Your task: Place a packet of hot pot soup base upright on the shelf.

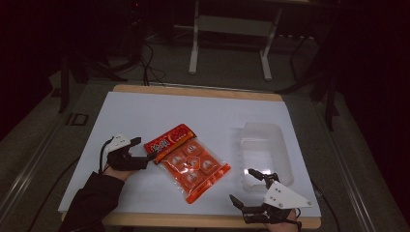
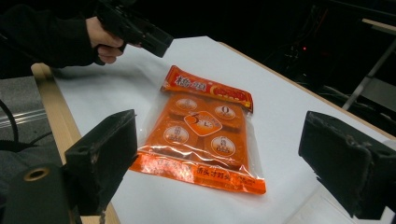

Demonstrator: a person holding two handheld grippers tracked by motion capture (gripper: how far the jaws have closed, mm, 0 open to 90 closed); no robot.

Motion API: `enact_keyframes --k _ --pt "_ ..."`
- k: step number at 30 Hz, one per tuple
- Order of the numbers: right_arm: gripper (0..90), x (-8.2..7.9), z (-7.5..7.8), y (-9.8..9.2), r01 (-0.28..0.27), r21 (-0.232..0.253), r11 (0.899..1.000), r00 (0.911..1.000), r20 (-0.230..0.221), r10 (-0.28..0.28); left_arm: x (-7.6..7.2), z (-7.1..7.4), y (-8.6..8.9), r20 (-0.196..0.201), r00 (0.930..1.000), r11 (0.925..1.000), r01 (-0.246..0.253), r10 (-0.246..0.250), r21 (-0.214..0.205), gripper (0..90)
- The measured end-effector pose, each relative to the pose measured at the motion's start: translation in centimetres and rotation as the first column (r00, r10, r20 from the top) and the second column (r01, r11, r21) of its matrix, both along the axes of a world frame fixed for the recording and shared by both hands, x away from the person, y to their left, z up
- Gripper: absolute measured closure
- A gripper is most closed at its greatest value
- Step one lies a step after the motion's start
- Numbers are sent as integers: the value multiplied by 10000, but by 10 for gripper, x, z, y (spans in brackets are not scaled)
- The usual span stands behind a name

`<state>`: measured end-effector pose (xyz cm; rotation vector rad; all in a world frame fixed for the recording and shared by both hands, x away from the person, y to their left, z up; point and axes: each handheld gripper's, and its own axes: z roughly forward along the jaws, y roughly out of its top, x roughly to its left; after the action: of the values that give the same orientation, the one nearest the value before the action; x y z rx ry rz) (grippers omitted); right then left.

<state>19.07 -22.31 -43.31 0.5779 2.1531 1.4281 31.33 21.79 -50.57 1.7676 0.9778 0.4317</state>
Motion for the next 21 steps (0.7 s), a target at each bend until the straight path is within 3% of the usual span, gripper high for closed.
enact_keyframes --k 8,10,19,21 --pt "115 0 -1 1 -84 -29 10000 9999 -66 84 20 -15 0 -1031 9938 9981 -356 407 504 115" --pt "115 0 -1 1 -90 -69 9999 9999 -70 89 24 -18 -1 -1358 9893 9975 -458 528 540 126" --pt "115 -1 -2 2 -153 -111 9998 9999 -80 152 37 -29 -6 -2172 9713 9936 -816 967 778 157" --pt "115 -1 -2 2 -147 -131 9998 9999 -85 146 40 -32 -6 -2447 9658 9957 -744 857 553 172"
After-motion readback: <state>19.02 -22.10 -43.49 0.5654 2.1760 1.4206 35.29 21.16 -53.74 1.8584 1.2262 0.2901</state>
